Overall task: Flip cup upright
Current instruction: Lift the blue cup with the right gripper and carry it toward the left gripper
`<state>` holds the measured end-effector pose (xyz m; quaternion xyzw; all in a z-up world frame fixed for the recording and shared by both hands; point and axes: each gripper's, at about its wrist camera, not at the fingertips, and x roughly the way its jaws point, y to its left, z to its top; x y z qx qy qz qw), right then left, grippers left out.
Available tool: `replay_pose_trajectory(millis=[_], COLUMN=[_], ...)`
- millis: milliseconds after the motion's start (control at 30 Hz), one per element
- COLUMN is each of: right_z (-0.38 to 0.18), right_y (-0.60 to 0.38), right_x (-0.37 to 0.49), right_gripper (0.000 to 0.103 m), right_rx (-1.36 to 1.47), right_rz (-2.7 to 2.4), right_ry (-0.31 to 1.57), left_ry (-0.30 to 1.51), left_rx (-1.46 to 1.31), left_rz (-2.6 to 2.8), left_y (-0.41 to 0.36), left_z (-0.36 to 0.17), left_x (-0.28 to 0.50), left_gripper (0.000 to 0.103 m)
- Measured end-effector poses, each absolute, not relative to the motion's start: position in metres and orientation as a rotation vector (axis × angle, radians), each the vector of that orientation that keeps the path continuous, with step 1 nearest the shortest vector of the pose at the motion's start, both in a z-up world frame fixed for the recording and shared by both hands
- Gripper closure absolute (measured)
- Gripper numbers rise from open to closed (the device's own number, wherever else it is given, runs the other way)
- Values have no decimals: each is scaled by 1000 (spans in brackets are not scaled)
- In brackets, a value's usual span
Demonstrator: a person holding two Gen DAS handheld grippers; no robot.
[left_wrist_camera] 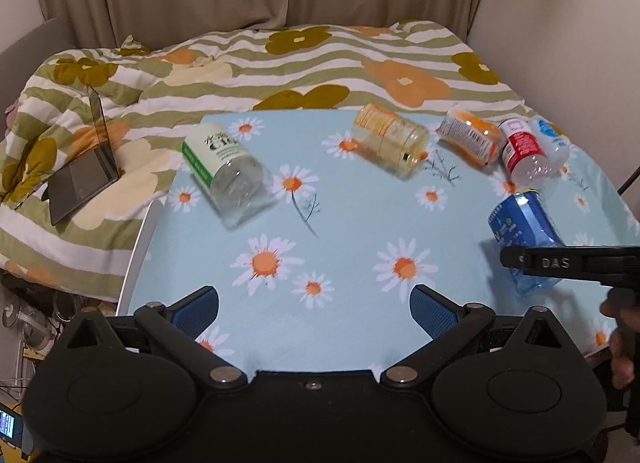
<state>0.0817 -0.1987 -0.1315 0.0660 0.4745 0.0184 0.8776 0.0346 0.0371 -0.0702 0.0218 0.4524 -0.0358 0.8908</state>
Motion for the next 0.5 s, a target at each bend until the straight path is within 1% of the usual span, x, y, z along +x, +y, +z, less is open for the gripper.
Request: replay_pose_trajectory(millis=[200,233,300,367,500], right_z=[-143,-143,-142,-141,-137], right_y=[-186,-184,-183,-184,-185], right_x=[84,83,82,81,80], right_gripper=[22,20,7,1,1], right_rx=[130,126,115,114,128], right_rz=[11,4,-22,-31,-25], right_ry=[1006,1008,1005,998,1003], left_ry=[956,957,956,955,951], left_rx=[41,40,43,46,38], left_rz=[-92,-95,-102,-107,-113], left_y=[45,45,46,47,47], left_z=[-76,-75,-75,-75,-74], left_x=[32,32,32,31,33], left_gripper=[0,0,0,0,0])
